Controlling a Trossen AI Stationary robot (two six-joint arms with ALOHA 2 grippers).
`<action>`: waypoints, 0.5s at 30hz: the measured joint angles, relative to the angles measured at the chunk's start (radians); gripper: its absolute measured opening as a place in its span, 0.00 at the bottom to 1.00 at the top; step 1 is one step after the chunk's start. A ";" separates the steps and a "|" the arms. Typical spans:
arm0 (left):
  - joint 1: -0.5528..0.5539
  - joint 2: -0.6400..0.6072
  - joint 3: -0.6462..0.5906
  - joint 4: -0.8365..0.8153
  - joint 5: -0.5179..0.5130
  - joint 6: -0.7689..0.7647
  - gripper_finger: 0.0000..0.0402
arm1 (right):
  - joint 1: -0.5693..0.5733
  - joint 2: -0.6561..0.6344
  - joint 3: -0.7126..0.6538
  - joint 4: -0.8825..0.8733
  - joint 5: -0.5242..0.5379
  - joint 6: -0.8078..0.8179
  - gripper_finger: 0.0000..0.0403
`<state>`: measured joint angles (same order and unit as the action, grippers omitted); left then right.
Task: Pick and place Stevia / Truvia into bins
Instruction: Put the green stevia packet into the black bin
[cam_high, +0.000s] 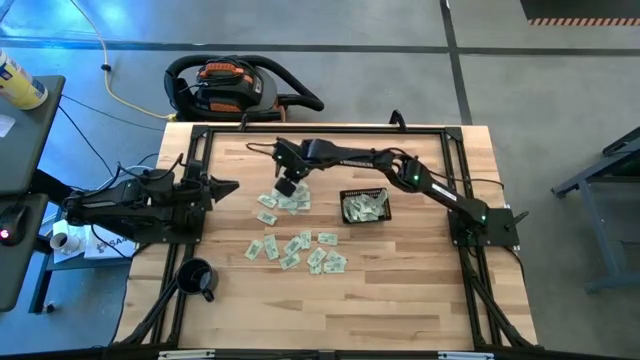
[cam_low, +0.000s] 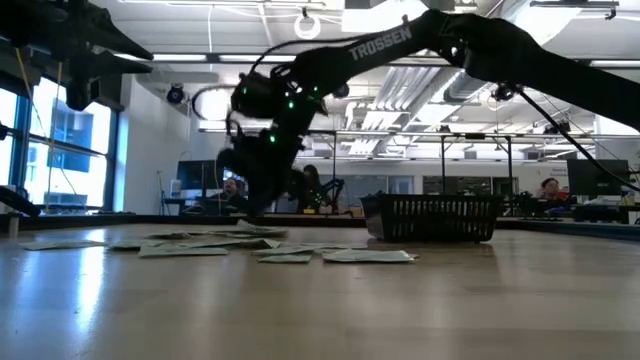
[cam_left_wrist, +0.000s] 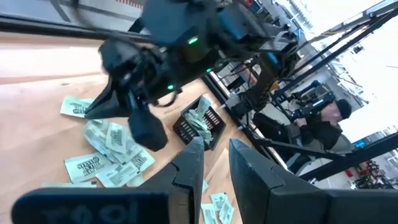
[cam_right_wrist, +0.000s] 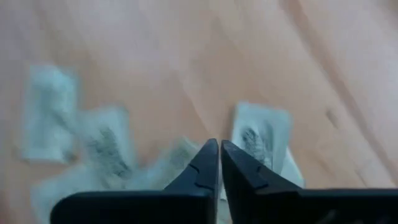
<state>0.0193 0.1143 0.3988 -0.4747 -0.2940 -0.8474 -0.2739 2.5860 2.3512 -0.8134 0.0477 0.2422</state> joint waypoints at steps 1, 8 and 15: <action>0.000 0.000 0.000 0.000 -0.001 0.008 0.28 | 0.003 -0.020 -0.010 0.011 -0.001 0.026 0.04; 0.000 0.000 0.000 0.000 -0.012 0.015 0.28 | 0.045 -0.162 0.002 -0.188 0.101 0.090 0.01; 0.000 0.000 0.000 0.006 -0.032 0.067 0.28 | 0.071 -0.184 -0.011 -0.520 0.059 0.085 0.01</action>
<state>0.0195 0.1143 0.3988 -0.4685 -0.3256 -0.7803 -0.2029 2.4019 2.3401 -1.3334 0.1072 0.3269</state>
